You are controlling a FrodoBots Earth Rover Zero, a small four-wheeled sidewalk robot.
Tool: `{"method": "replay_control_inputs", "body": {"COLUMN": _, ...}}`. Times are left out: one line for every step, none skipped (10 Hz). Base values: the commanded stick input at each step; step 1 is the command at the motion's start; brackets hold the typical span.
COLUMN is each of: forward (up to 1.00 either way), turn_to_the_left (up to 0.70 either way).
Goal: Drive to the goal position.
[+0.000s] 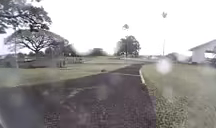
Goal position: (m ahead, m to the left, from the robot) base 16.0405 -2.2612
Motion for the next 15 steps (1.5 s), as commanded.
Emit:
{"method": "replay_control_inputs", "body": {"forward": 1.0, "turn_to_the_left": -0.08}}
{"method": "replay_control_inputs", "body": {"forward": 1.0, "turn_to_the_left": -0.09}}
{"method": "replay_control_inputs", "body": {"forward": 1.0, "turn_to_the_left": 0.0}}
{"method": "replay_control_inputs", "body": {"forward": 1.0, "turn_to_the_left": 0.0}}
{"method": "replay_control_inputs", "body": {"forward": 1.0, "turn_to_the_left": -0.23}}
{"method": "replay_control_inputs", "body": {"forward": 1.0, "turn_to_the_left": -0.33}}
{"method": "replay_control_inputs", "body": {"forward": 1.0, "turn_to_the_left": -0.17}}
{"method": "replay_control_inputs", "body": {"forward": 1.0, "turn_to_the_left": 0.0}}
{"method": "replay_control_inputs", "body": {"forward": 1.0, "turn_to_the_left": -0.37}}
{"method": "replay_control_inputs", "body": {"forward": 1.0, "turn_to_the_left": -0.18}}
{"method": "replay_control_inputs", "body": {"forward": 1.0, "turn_to_the_left": -0.17}}
{"method": "replay_control_inputs", "body": {"forward": 1.0, "turn_to_the_left": -0.35}}
{"method": "replay_control_inputs", "body": {"forward": 1.0, "turn_to_the_left": -0.2}}
{"method": "replay_control_inputs", "body": {"forward": 1.0, "turn_to_the_left": -0.1}}
{"method": "replay_control_inputs", "body": {"forward": 1.0, "turn_to_the_left": 0.0}}
